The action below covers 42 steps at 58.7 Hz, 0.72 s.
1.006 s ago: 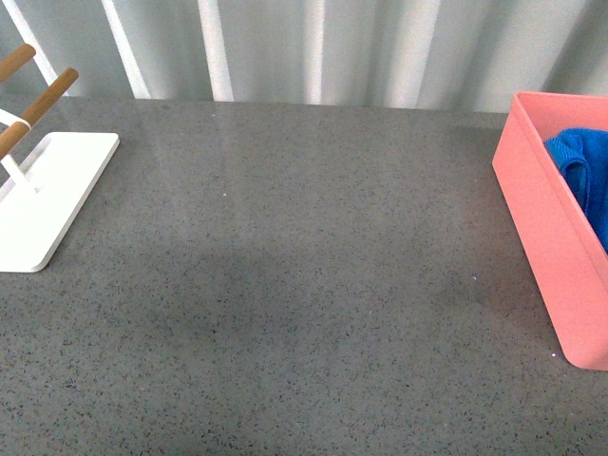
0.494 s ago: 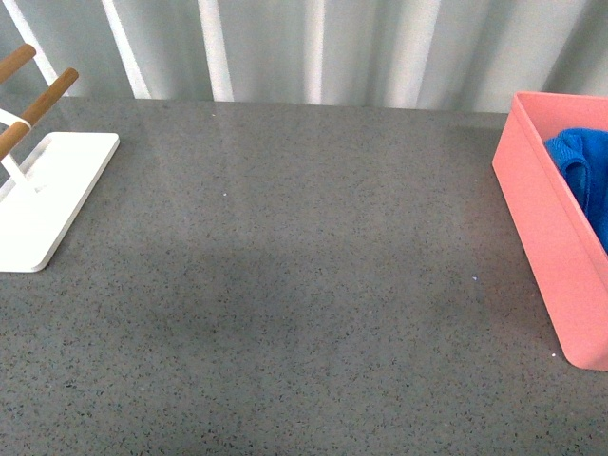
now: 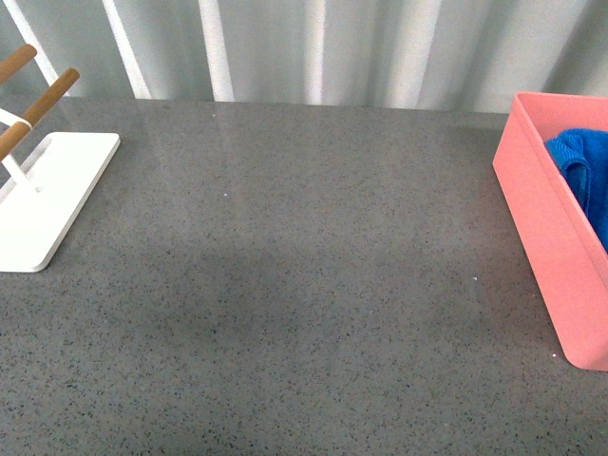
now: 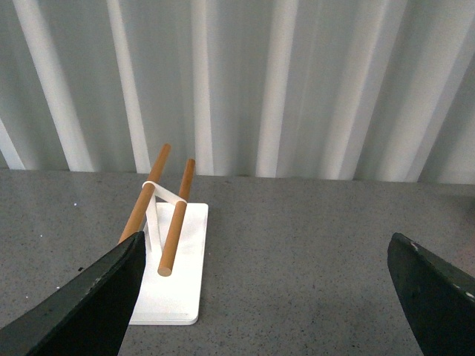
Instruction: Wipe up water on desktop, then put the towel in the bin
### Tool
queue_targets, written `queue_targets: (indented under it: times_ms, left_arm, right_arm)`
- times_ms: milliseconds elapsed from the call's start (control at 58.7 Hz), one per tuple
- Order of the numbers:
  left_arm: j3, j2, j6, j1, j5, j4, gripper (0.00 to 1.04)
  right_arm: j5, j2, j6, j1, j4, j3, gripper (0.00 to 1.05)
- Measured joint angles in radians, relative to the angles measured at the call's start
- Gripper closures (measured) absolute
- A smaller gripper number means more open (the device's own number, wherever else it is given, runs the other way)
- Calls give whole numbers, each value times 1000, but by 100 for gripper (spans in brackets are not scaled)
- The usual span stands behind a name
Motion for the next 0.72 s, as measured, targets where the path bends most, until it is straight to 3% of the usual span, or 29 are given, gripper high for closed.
queue_targets:
  times_ms: [477,716]
  left_arm:
    - [0,0,0,0,0,0,7]
    - [0,0,0,0,0,0,7]
  right_arm:
    - [0,0,0,0,0,0,7]
    - [0,0,1,0,0,0,7]
